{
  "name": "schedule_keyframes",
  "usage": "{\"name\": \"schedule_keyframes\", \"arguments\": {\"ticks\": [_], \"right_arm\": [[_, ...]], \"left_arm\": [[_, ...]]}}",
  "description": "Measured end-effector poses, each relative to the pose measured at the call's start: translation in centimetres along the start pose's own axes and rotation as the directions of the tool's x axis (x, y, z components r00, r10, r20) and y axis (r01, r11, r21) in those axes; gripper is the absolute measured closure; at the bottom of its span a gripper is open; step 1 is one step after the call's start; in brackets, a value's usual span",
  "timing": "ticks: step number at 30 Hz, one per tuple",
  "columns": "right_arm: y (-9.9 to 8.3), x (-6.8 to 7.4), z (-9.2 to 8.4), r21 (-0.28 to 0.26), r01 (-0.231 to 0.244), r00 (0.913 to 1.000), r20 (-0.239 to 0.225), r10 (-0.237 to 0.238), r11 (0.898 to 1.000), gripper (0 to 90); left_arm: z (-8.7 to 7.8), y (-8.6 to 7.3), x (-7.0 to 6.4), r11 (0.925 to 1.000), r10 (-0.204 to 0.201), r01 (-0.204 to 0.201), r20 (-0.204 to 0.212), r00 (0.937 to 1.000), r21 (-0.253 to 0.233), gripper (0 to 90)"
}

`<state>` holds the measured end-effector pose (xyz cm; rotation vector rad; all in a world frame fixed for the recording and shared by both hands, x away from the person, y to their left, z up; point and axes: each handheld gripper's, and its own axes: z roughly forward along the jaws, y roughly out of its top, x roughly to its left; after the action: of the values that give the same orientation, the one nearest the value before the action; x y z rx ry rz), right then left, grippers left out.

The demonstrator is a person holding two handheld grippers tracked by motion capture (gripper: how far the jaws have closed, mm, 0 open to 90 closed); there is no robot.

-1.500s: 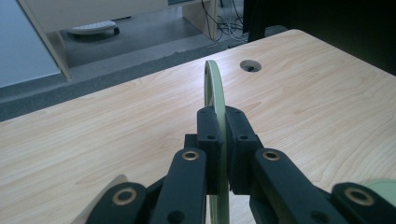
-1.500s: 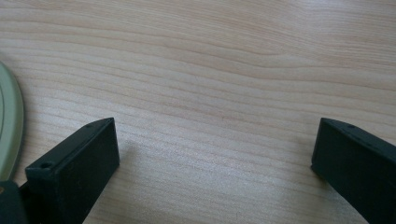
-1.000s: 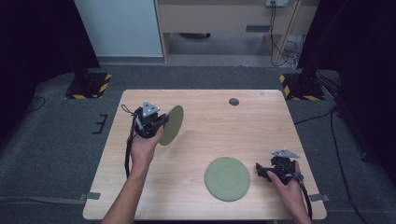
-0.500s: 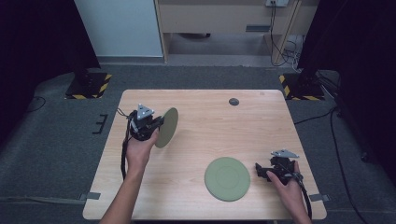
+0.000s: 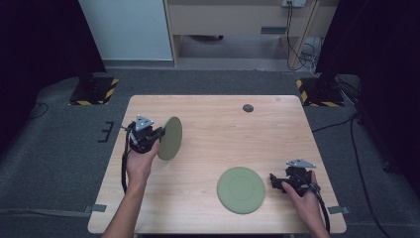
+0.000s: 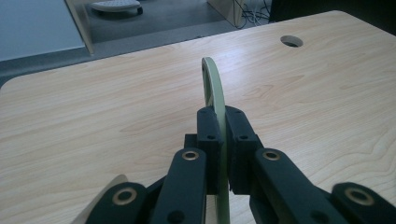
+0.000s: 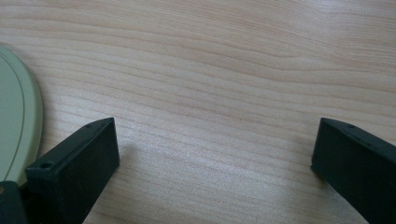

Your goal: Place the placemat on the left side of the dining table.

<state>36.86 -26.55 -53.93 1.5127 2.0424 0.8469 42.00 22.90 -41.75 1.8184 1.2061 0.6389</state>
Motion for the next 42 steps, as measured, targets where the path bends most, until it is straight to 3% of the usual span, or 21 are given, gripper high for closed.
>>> {"name": "schedule_keyframes", "arguments": {"ticks": [20, 27, 42], "right_arm": [[0.0, 0.1, 0.0, 0.001, 0.001, 1.0, -0.002, -0.001, 1.0, 1.1], [0.0, 0.1, 0.0, 0.001, 0.001, 1.0, -0.002, -0.001, 1.0, 1.1], [0.0, 0.2, 0.0, 0.0, -0.001, 1.0, 0.001, 0.001, 1.0, 1.1]], "left_arm": [[-0.2, -1.8, 4.1, 0.9971, -0.071, 0.073, -0.051, 0.9961, 0.024, 85.7], [0.0, -2.0, 4.9, 0.9973, -0.051, 0.055, -0.067, 0.9964, 0.05, 85.7], [0.0, -3.2, 6.8, 0.9938, -0.084, 0.09, -0.094, 0.992, 0.064, 85.7]]}}
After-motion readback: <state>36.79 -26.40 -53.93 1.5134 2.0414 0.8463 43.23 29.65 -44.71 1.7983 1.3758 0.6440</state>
